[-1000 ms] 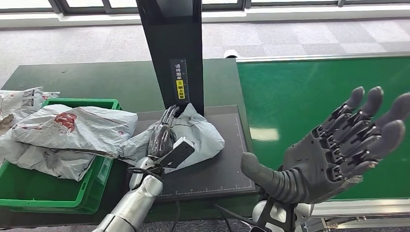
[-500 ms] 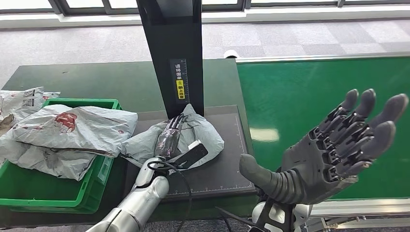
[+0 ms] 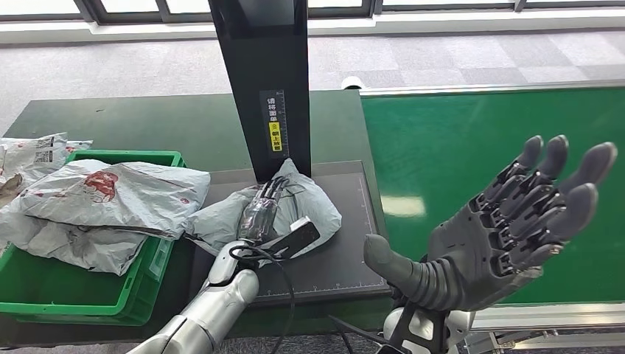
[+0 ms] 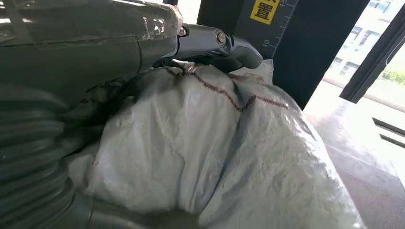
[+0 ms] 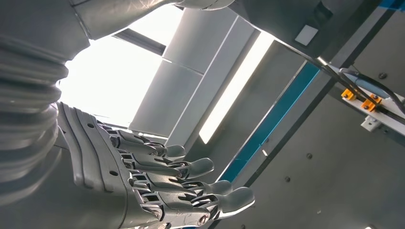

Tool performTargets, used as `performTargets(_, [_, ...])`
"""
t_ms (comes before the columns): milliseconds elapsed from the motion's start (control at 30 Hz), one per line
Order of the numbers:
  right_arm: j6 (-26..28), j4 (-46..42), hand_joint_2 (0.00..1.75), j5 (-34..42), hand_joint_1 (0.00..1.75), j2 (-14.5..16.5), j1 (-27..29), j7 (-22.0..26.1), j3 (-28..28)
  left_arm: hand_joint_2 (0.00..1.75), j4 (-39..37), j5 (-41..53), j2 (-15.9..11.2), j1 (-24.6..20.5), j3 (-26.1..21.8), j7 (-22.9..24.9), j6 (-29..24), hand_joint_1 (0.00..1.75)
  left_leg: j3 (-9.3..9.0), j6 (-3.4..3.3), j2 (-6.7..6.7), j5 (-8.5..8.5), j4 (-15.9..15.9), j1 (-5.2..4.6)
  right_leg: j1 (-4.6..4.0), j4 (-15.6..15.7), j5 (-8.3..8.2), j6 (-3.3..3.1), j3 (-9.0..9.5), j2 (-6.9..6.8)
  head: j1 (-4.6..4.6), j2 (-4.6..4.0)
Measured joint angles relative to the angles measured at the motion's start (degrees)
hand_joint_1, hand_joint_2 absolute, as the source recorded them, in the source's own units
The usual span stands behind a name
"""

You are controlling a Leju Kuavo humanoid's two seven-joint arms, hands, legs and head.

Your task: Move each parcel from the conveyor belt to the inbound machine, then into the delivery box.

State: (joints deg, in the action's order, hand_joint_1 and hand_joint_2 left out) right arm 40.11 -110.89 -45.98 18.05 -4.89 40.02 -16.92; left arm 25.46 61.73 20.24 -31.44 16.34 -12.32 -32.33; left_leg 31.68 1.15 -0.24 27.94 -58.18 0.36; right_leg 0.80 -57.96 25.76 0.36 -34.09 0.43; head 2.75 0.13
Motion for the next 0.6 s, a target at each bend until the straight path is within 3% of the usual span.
performTargets(267, [-0.02,0.63,1.75,0.34,0.00,0.00,-0.01,0.00,0.00,1.75,-1.76,14.12,-0.01,-2.11,4.61,13.53,10.40,1.75,-0.09,-0.10,-0.03,0.23,0.05,0.00,0.04,0.01,0.25,0.05,0.60,-0.05,0.00,0.00])
performTargets(600, [-0.02,2.02,1.75,0.34,0.00,0.00,-0.04,0.00,0.04,1.75,-2.48,17.46,-0.04,-2.94,6.97,15.14,14.61,1.75,-0.55,-0.13,-0.02,0.35,0.07,0.01,0.03,0.01,0.40,0.05,1.15,-0.06,0.00,0.00])
